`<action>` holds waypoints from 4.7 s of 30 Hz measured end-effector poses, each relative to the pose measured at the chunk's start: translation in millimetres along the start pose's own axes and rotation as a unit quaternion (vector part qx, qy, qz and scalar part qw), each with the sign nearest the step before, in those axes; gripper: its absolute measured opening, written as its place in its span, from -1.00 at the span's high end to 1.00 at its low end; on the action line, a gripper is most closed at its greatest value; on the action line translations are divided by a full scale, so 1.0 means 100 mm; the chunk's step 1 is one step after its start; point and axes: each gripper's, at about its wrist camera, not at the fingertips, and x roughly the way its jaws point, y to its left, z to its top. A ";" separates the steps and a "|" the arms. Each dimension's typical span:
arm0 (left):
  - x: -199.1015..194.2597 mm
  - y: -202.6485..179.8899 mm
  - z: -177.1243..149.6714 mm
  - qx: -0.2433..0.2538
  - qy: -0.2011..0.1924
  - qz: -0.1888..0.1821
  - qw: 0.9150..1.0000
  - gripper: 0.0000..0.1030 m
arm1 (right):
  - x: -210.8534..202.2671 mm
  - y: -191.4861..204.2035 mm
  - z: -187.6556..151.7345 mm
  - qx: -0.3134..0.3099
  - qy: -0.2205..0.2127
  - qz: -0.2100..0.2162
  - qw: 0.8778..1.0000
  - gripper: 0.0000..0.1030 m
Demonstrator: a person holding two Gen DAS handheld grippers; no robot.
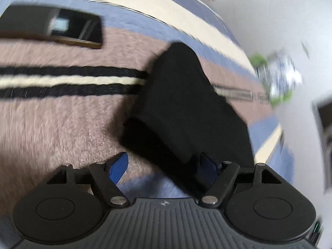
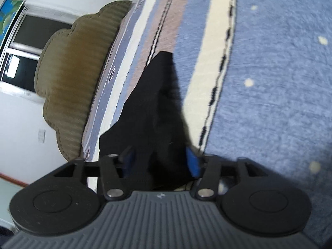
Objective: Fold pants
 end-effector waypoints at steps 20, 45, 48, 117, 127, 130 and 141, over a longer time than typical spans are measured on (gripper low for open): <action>-0.04 0.23 0.20 -0.103 0.001 -0.057 0.993 0.47 | -0.21 0.18 -0.14 -0.053 -0.040 -0.066 0.996 0.70; 0.10 -0.83 0.61 0.205 -0.051 -0.066 0.975 -0.47 | 0.49 1.06 0.37 -0.205 -0.048 -0.075 0.975 0.25; 0.51 -0.72 0.74 0.183 -0.023 -0.001 0.983 -0.46 | 0.82 0.97 0.58 -0.174 -0.033 -0.067 0.982 0.26; -1.51 -0.25 -1.09 0.343 -0.092 0.152 0.922 -0.59 | -0.59 1.51 -1.78 -0.345 -0.042 -0.236 0.907 -1.00; -1.77 0.01 -1.30 0.320 -0.094 0.178 0.926 -0.60 | -0.88 1.57 -2.21 -0.341 -0.064 -0.232 0.909 -1.00; -1.82 0.07 -1.34 0.315 -0.096 0.185 0.926 -0.60 | -0.97 1.55 -2.34 -0.340 -0.072 -0.234 0.908 -1.00; -1.88 0.17 -1.56 0.315 -0.091 0.200 0.923 -0.60 | -1.14 1.45 -2.77 -0.364 -0.062 -0.236 0.899 -1.00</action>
